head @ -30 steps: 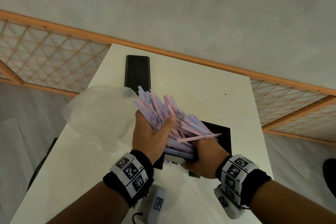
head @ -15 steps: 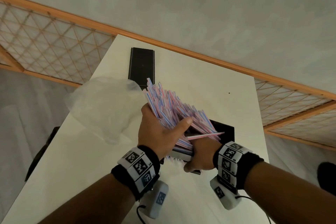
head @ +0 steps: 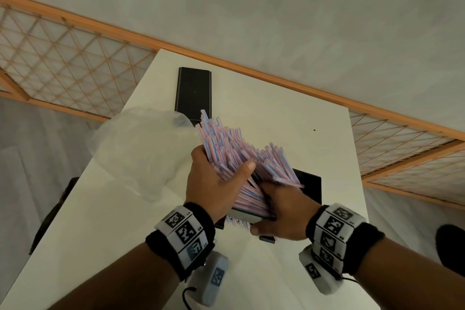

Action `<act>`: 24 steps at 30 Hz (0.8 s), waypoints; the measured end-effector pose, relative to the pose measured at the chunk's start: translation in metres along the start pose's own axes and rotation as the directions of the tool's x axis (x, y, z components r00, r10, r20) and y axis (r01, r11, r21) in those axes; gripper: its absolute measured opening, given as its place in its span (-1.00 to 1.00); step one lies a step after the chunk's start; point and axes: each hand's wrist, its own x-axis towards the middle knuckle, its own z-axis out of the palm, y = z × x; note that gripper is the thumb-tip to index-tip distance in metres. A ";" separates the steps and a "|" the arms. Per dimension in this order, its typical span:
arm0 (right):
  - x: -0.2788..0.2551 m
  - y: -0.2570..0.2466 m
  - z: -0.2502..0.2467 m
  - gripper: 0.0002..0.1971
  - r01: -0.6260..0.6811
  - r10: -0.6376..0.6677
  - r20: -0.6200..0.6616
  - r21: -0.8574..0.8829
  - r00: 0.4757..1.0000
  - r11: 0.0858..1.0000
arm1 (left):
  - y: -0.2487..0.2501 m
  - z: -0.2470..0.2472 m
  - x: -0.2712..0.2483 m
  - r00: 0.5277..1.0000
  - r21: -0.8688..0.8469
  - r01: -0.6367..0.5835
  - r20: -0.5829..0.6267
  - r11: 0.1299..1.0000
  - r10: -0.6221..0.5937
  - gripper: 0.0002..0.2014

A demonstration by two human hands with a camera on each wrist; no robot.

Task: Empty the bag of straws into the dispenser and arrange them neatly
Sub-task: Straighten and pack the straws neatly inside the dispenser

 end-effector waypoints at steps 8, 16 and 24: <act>-0.026 0.026 0.005 -0.64 -0.044 0.039 -0.046 -0.112 0.998 0.993 | -0.004 0.002 -0.001 0.999 -0.034 -0.050 -0.024 0.998 0.049 -0.42; 0.007 0.036 0.028 -0.47 -0.087 0.083 -0.039 -0.114 0.996 0.990 | -0.004 0.004 -0.003 0.998 -0.018 -0.061 -0.021 0.998 0.061 -0.47; 0.016 0.025 0.021 -0.50 -0.167 0.174 0.099 -0.076 0.980 0.983 | -0.002 0.005 -0.004 0.999 -0.019 -0.053 -0.005 0.998 0.053 -0.43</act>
